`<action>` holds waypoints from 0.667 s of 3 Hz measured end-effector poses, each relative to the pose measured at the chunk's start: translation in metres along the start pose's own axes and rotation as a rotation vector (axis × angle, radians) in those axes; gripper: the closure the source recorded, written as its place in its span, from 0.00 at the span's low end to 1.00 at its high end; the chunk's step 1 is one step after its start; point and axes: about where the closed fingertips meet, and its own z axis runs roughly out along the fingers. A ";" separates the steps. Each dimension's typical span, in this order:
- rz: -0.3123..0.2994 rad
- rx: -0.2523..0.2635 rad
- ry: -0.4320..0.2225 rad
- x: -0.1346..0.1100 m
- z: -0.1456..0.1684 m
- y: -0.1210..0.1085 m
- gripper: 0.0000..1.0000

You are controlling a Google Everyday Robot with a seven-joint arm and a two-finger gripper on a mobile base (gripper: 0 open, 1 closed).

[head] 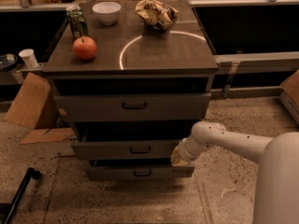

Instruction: Close middle drawer

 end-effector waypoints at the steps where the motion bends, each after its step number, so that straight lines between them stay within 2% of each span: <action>1: 0.009 -0.004 -0.002 0.003 0.004 -0.009 0.42; 2: 0.014 -0.008 -0.004 0.004 0.005 -0.013 0.19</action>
Offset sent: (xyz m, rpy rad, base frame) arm 0.0226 -0.0026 -0.0016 0.0024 0.0113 -0.0173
